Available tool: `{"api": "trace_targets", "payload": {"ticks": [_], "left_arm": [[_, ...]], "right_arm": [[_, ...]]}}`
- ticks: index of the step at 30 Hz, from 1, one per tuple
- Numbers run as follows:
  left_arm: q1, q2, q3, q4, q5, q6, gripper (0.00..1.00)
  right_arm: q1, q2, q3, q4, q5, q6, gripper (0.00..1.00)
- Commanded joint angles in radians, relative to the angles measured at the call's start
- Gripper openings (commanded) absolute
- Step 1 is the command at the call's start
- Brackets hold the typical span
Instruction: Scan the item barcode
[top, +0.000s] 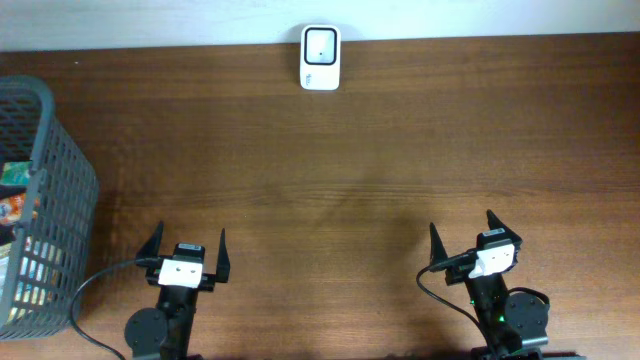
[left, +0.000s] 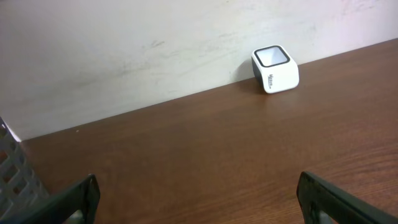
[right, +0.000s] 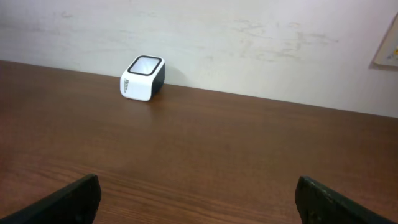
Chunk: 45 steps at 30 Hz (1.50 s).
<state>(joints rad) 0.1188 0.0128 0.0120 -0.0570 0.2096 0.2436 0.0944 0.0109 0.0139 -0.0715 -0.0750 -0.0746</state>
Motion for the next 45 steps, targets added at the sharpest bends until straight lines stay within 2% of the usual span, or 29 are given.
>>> {"api": "trace_targets", "payload": {"ticks": [1,26,28,33,39,42,45], "left_arm": [[0.002,-0.007,-0.003,-0.005,0.004,0.005,0.99],[0.002,-0.007,-0.003,-0.005,-0.009,0.005,0.99],[0.002,-0.007,-0.003,0.044,-0.005,0.005,0.99],[0.002,-0.006,0.013,0.158,0.113,0.004,0.99],[0.002,0.204,0.247,0.09,0.14,0.005,0.99],[0.002,0.481,0.524,-0.019,0.191,0.005,0.99],[0.002,0.746,0.855,-0.233,0.24,0.005,0.99]], "right_arm": [[0.006,-0.008,-0.008,0.0,0.005,0.007,0.99],[0.005,-0.007,-0.008,-0.001,0.009,0.003,0.99],[0.005,-0.007,-0.008,0.0,0.008,0.003,0.99],[0.004,-0.007,-0.008,-0.001,0.009,0.003,0.99],[0.004,-0.007,-0.008,-0.001,0.009,0.003,0.99],[0.004,-0.007,-0.008,-0.001,0.009,0.003,0.99],[0.004,-0.008,-0.008,-0.001,0.009,0.003,0.99]]}}
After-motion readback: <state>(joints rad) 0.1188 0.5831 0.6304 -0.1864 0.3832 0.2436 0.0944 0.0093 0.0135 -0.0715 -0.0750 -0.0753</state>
